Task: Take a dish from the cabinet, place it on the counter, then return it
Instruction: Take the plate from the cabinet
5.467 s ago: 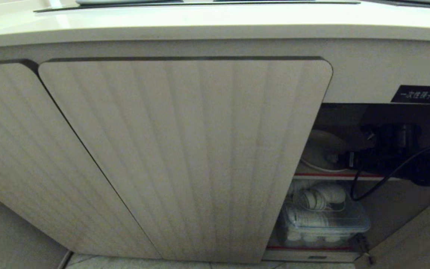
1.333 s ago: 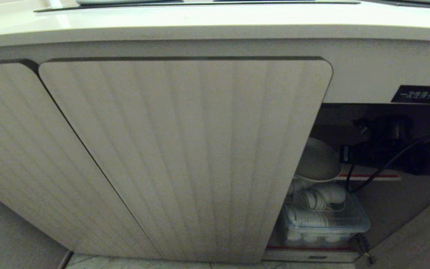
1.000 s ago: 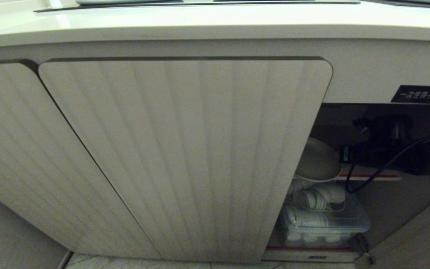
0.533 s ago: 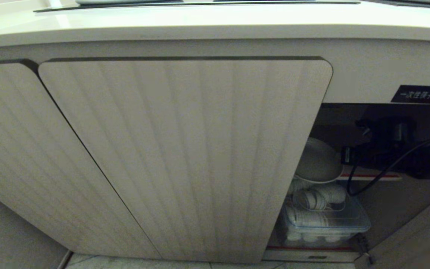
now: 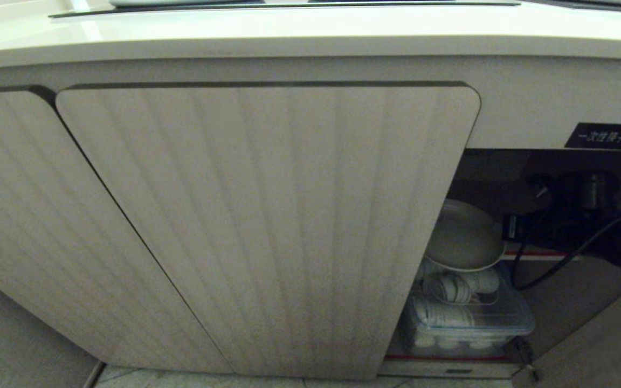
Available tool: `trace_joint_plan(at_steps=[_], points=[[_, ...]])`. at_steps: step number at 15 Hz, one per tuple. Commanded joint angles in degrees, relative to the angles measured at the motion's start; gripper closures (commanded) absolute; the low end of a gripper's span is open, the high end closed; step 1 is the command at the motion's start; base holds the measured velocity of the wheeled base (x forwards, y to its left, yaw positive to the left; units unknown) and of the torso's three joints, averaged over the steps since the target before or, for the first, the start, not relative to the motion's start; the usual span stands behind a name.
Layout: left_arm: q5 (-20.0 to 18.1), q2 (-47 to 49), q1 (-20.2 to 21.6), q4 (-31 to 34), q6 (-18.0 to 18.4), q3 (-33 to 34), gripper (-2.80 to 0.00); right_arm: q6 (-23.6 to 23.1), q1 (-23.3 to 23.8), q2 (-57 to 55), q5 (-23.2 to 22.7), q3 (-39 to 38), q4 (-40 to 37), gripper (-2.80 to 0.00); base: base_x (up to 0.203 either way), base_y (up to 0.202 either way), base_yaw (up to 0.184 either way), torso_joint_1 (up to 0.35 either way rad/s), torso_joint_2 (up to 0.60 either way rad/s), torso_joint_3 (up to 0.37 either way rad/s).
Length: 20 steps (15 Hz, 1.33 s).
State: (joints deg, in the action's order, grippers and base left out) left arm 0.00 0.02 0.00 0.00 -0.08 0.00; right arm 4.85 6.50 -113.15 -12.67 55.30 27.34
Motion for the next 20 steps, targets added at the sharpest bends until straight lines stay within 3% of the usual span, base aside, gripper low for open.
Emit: trace_joint_plan(at_steps=[1,11,20], points=[[0.00,-0.02,0.00,0.00,-0.01,0.00,0.00,0.22,0.09,2.00,-0.08,-1.79,0.17,0.00,0.000,0.000,0.000,0.000,0.00,0.000],[0.00,-0.02,0.00,0.00,-0.01,0.00,0.00,4.61,0.18,9.51,-0.08,-12.29,1.71,0.00,0.000,0.000,0.000,0.000,0.00,0.000],[0.00,-0.02,0.00,0.00,-0.01,0.00,0.00,4.73,1.31,15.14,-0.08,-20.11,3.86,0.00,0.000,0.000,0.000,0.000,0.00,0.000]])
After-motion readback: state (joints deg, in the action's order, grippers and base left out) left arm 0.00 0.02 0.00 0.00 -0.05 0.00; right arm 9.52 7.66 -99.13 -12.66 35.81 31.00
